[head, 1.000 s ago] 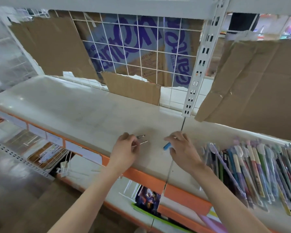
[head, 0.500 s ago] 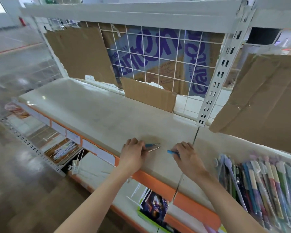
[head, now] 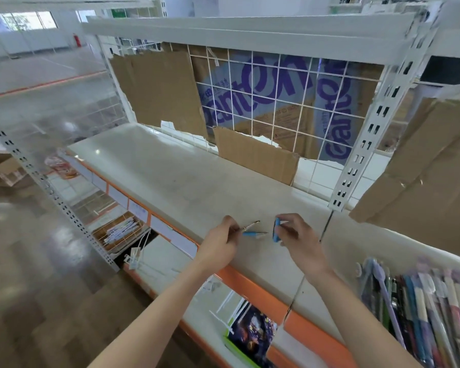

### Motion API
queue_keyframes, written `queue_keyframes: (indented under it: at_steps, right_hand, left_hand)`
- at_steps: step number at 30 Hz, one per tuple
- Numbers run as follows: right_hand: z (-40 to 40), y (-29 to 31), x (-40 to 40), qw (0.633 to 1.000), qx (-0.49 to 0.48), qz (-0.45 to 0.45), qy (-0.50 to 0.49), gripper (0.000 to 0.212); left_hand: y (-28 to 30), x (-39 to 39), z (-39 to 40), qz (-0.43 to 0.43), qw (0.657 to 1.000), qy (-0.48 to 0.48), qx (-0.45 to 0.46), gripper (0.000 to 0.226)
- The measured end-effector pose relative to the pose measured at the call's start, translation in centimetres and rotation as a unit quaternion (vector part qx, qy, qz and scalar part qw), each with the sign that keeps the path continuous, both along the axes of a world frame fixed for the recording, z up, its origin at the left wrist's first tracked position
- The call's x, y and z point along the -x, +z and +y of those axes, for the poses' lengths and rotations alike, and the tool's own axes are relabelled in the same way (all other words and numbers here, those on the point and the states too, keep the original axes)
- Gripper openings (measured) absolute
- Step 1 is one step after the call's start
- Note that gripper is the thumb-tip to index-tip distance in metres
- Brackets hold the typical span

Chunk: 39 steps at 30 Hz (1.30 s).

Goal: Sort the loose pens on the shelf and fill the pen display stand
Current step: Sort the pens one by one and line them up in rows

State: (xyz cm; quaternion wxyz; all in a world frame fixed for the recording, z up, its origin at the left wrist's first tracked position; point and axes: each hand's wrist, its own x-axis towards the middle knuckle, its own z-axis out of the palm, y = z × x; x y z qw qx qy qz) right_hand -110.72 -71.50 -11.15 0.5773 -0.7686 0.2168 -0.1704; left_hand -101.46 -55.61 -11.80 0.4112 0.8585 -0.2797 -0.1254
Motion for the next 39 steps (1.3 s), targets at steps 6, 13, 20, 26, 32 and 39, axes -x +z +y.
queue_keyframes:
  at_steps: [6,13,20,26,32,39]
  right_hand:
    - [-0.4,0.5,0.7,0.948,-0.29,-0.129,-0.029,0.015]
    - [-1.0,0.1,1.0,0.948,-0.284,-0.137,-0.038,0.016]
    - [-1.4,-0.9,0.8,0.969,-0.225,-0.062,-0.08,0.013]
    - [-1.8,-1.7,1.2,0.97,-0.201,-0.042,-0.13,0.014]
    - [-2.5,-1.1,2.0,0.965,-0.208,-0.091,-0.135,0.014]
    - [-2.1,-0.6,1.9,0.971,-0.195,-0.093,-0.105,0.014]
  left_hand:
    - [0.4,0.8,0.2,0.043,0.994,-0.031,0.091,0.011]
    - [0.2,0.6,-0.3,0.04,0.994,-0.015,0.099,0.011]
    - [-0.6,-3.4,-1.1,-0.041,0.996,0.045,-0.071,0.025]
    - [-0.9,-4.0,-2.0,-0.109,0.97,-0.014,-0.215,0.023]
    - [-0.9,-2.4,-1.6,-0.047,0.99,-0.078,-0.108,0.014]
    - [0.0,-1.3,-1.4,0.052,0.993,-0.102,-0.009,0.026]
